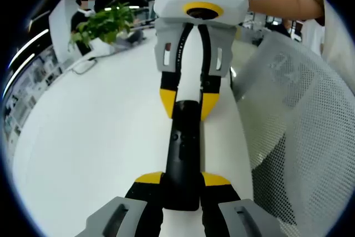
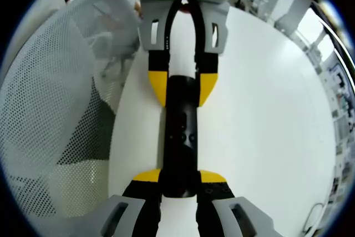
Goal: Press the specified remote control buttons in sequence, fully releasing each button before pressing the next.
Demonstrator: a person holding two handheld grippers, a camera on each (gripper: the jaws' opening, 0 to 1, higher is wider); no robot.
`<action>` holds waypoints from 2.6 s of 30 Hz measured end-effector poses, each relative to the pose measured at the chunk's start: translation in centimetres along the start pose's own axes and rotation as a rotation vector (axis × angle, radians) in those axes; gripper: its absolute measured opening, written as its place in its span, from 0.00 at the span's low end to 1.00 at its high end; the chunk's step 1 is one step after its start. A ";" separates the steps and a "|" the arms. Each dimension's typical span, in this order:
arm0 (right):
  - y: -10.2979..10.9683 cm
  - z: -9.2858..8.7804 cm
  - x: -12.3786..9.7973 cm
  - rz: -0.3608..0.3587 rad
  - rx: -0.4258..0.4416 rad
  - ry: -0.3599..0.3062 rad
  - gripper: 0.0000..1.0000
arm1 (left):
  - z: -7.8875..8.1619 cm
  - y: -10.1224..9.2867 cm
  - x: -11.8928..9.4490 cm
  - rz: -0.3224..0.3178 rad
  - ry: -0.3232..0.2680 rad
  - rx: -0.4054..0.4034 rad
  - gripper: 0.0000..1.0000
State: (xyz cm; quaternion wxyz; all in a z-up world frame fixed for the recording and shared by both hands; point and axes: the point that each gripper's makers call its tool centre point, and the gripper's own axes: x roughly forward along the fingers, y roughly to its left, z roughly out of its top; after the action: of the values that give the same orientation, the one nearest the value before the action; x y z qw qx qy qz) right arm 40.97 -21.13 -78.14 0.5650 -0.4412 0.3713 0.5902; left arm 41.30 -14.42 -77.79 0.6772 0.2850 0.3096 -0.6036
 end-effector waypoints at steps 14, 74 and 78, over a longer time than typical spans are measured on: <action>-2.5 0.6 -2.2 -0.051 -0.026 -0.007 0.20 | 1.5 2.1 -1.5 0.041 -0.019 0.007 0.24; -15.7 -0.3 -3.6 -0.169 -0.014 -0.056 0.20 | 3.8 15.6 -1.6 0.095 0.026 0.087 0.24; -16.7 -0.7 -3.0 -0.169 -0.009 -0.056 0.20 | 3.6 16.6 -1.1 0.093 0.035 0.092 0.24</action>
State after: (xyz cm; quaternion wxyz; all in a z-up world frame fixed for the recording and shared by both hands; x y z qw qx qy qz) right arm 57.56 -21.34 -74.50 0.6209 -0.4569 0.3139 0.5542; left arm 57.96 -14.65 -74.44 0.6852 0.3406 0.2796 -0.5799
